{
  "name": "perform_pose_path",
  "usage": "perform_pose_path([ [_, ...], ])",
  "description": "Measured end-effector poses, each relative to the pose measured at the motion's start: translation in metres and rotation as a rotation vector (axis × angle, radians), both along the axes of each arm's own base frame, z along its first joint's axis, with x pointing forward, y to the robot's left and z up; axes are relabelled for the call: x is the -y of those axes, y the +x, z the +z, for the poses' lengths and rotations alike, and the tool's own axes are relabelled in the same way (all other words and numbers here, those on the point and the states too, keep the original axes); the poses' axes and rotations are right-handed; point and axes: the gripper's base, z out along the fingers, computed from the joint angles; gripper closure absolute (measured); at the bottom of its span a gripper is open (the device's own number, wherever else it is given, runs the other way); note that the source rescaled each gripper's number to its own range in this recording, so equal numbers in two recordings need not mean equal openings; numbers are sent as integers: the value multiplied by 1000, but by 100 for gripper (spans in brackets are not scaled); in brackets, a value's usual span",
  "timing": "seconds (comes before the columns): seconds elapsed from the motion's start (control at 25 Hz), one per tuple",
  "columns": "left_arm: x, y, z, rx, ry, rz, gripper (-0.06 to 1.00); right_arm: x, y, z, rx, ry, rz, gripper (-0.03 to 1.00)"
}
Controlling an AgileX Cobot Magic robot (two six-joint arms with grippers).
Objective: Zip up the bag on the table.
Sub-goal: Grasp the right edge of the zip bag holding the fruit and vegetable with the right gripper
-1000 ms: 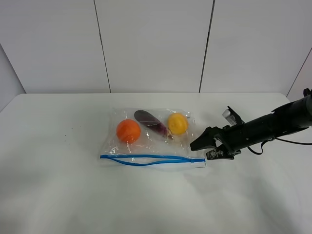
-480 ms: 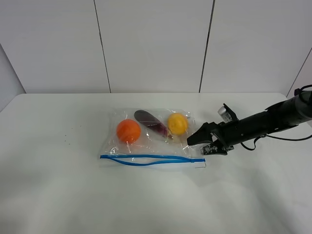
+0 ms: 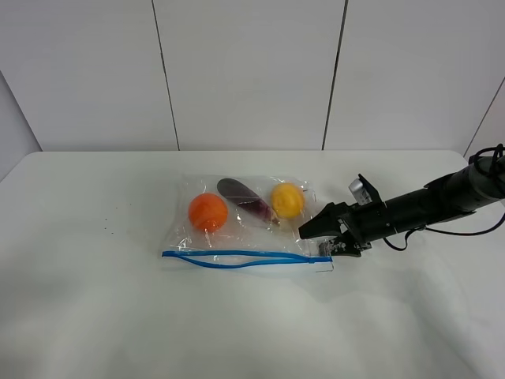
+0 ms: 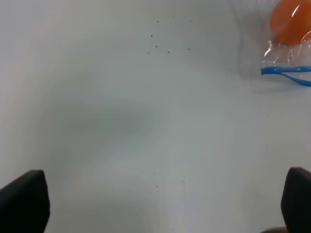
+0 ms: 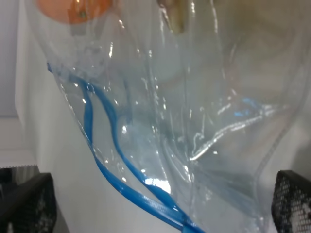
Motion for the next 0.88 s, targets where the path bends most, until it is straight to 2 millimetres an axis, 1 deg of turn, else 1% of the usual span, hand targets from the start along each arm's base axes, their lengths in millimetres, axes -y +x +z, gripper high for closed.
perform_pose_path([
  [0.56,0,0,0,0,0,0,-6,-1,1,1,15,16,1,-3],
  [0.68,0,0,0,0,0,0,-6,-4,0,1,15,17,12,-3],
  [0.88,0,0,0,0,0,0,-6,-7,-2,-4,-5,22,21,-3],
])
